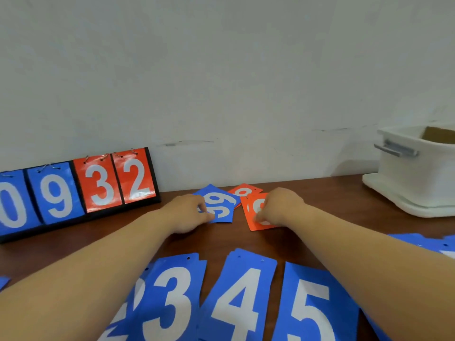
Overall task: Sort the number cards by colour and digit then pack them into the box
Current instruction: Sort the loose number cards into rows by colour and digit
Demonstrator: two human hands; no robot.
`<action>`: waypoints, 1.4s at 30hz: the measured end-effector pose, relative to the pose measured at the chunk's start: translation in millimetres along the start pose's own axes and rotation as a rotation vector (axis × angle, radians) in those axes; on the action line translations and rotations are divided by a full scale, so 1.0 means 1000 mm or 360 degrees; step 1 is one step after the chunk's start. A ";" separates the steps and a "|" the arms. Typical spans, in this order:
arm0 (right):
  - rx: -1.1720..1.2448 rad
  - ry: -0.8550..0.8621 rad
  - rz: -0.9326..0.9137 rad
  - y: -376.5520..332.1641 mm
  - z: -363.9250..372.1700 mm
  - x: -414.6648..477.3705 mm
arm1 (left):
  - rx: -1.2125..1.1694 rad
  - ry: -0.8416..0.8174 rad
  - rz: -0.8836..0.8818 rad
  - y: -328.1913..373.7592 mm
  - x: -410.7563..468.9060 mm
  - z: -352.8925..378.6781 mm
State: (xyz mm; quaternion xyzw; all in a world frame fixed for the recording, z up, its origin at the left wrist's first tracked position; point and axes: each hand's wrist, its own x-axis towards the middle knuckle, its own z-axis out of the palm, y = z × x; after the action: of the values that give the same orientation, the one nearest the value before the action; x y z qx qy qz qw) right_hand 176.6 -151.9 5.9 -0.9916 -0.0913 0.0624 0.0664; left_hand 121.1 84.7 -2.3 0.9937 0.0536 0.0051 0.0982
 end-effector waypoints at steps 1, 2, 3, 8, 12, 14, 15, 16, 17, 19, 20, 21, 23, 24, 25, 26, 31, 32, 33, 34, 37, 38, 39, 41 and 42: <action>0.0014 -0.0040 0.0046 -0.001 0.001 0.005 | -0.0066 -0.0021 -0.0011 -0.001 0.001 0.001; 0.0040 -0.0074 0.0090 -0.001 -0.001 0.008 | -0.0115 -0.0037 -0.0020 -0.002 0.003 0.001; 0.0054 -0.0092 0.0118 -0.002 -0.003 0.008 | -0.0155 -0.0047 -0.0027 -0.003 0.005 0.002; -0.0052 -0.0182 0.0175 0.003 -0.013 0.005 | -0.0219 -0.0085 -0.0134 -0.006 0.013 -0.003; -0.0056 -0.0229 0.0176 -0.002 -0.017 0.001 | -0.0330 0.0049 -0.0108 -0.008 0.006 -0.002; -0.0097 -0.0284 0.0158 -0.007 -0.020 0.002 | -0.0352 0.0165 -0.0074 -0.011 -0.001 -0.004; -0.0105 -0.0303 0.0146 -0.009 -0.021 0.002 | -0.0379 0.0195 -0.0057 -0.012 -0.005 -0.006; -0.0108 -0.0335 0.0145 -0.012 -0.022 0.003 | -0.0425 0.0209 -0.0045 -0.014 -0.010 -0.008; -0.0117 -0.0365 0.0154 -0.013 -0.022 0.005 | -0.0490 0.0219 -0.0039 -0.016 -0.014 -0.011; -0.0099 -0.0385 0.0171 -0.014 -0.021 0.008 | -0.0606 0.0243 -0.0046 -0.021 -0.023 -0.018; -0.0069 -0.0385 0.0188 -0.014 -0.021 0.005 | -0.0644 0.0252 -0.0052 -0.022 -0.029 -0.022; -0.0047 -0.0358 0.0197 -0.012 -0.021 0.002 | -0.0671 0.0254 -0.0056 -0.023 -0.035 -0.027; 0.0041 -0.0198 0.0170 -0.004 -0.023 -0.010 | -0.0701 0.0230 -0.0051 -0.023 -0.049 -0.039; 0.0110 -0.0097 0.0150 0.003 -0.025 -0.017 | -0.0723 0.0203 -0.0047 -0.023 -0.057 -0.045; 0.0197 0.0013 0.0125 0.011 -0.027 -0.024 | -0.0749 0.0177 -0.0043 -0.022 -0.067 -0.051; 0.0289 0.0092 0.0107 0.020 -0.030 -0.032 | -0.0771 0.0166 -0.0037 -0.020 -0.077 -0.058; 0.1080 0.0546 -0.0019 0.055 -0.042 -0.082 | -0.0848 0.0234 0.0046 0.002 -0.136 -0.083; 0.1170 0.0604 -0.0065 0.058 -0.045 -0.097 | -0.0859 0.0230 0.0074 0.009 -0.147 -0.086; 0.1265 0.0645 -0.0117 0.061 -0.049 -0.115 | -0.0866 0.0216 0.0105 0.017 -0.158 -0.087; 0.1351 0.0664 -0.0166 0.066 -0.052 -0.133 | -0.0865 0.0196 0.0141 0.027 -0.169 -0.089; 0.1479 0.0724 -0.0292 0.098 -0.058 -0.184 | -0.0868 0.0120 0.0292 0.064 -0.196 -0.086; 0.1477 0.0755 -0.0307 0.113 -0.059 -0.200 | -0.0870 0.0103 0.0344 0.080 -0.203 -0.083; 0.1475 0.0778 -0.0300 0.131 -0.060 -0.218 | -0.0876 0.0081 0.0393 0.096 -0.209 -0.080; 0.1445 0.0825 -0.0194 0.174 -0.062 -0.253 | -0.0912 0.0011 0.0500 0.132 -0.215 -0.072; 0.1422 0.0855 -0.0107 0.201 -0.062 -0.268 | -0.0921 -0.0018 0.0554 0.151 -0.216 -0.068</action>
State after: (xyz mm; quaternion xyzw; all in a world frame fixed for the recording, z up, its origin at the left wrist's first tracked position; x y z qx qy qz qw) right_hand -41.2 -405.9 68.3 -0.8442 -0.0673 -0.1635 0.5060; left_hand -79.5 -72.8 93.7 0.9189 -0.1210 0.0313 0.3742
